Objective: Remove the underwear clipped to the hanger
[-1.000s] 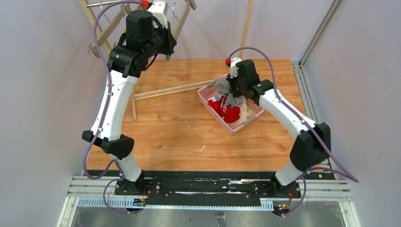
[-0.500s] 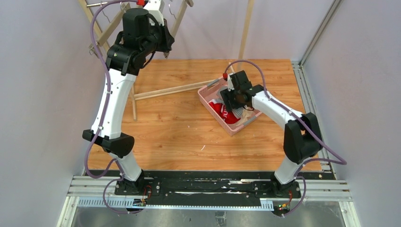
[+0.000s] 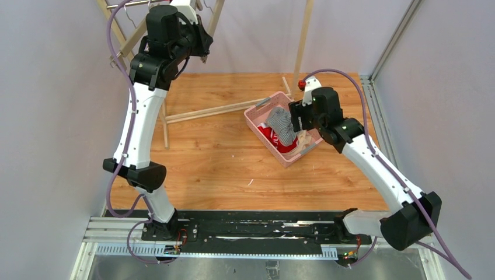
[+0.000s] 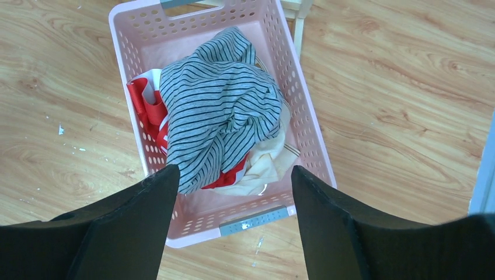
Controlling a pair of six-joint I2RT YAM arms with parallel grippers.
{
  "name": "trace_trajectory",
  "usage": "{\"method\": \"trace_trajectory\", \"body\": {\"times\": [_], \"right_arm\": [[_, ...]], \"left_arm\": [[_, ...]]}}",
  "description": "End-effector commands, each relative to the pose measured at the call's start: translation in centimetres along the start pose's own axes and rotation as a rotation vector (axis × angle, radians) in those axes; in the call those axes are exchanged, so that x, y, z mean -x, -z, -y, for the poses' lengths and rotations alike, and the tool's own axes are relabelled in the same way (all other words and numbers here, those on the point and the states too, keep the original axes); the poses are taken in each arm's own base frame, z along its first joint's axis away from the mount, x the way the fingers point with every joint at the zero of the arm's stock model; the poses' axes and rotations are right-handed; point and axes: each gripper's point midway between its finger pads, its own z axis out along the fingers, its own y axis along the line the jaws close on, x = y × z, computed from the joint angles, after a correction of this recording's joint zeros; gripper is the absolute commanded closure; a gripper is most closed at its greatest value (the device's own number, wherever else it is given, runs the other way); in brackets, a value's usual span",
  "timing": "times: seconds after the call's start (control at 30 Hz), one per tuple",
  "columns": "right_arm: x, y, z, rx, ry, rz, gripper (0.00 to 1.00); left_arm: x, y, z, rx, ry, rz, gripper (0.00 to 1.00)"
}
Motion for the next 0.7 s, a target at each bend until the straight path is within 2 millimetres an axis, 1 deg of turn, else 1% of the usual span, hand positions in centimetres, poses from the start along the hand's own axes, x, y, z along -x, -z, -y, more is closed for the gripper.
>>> {"method": "trace_trajectory", "body": {"times": [0.0, 0.17, 0.3, 0.4, 0.6, 0.63, 0.67], "right_arm": [[0.9, 1.7, 1.0, -0.038, -0.001, 0.064, 0.28], [1.5, 3.2, 1.3, -0.048, -0.003, 0.106, 0.26], [2.0, 4.0, 1.4, -0.051, -0.008, 0.132, 0.26], [2.2, 4.4, 1.3, -0.043, -0.015, 0.145, 0.25], [3.1, 5.6, 1.5, -0.051, -0.038, 0.190, 0.25], [3.3, 5.9, 1.6, -0.051, -0.039, 0.202, 0.25], [3.4, 6.1, 1.6, -0.054, -0.040, 0.209, 0.25]], "left_arm": [[2.8, -0.4, -0.3, -0.004, 0.012, 0.098, 1.00], [3.6, -0.8, -0.8, 0.017, 0.013, 0.135, 1.00], [3.5, -1.5, -1.2, 0.017, 0.023, 0.133, 1.00], [2.8, -2.3, -1.5, 0.018, 0.025, 0.116, 1.00], [0.4, -4.4, -2.0, 0.025, 0.012, 0.047, 1.00], [0.1, -4.7, -2.1, 0.025, 0.009, 0.040, 0.99], [-0.1, -4.9, -2.1, 0.022, 0.007, 0.036, 0.96]]}}
